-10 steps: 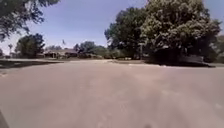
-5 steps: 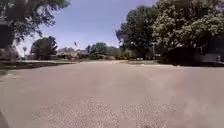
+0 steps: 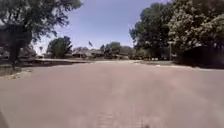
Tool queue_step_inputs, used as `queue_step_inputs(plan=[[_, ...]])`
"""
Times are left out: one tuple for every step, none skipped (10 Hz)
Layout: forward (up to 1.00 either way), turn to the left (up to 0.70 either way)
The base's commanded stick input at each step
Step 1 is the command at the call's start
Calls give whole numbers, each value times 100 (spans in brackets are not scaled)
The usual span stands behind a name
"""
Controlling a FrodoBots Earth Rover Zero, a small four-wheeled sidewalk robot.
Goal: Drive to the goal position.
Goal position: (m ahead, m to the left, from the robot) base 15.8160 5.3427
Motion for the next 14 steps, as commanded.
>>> queue_step_inputs(plan=[[70, 0], [70, 0], [70, 0], [70, 0], [71, 0], [85, 0], [85, 0], [85, 0], [85, 0], [85, 0], [85, 0], [85, 0], [85, 0], [85, 0]])
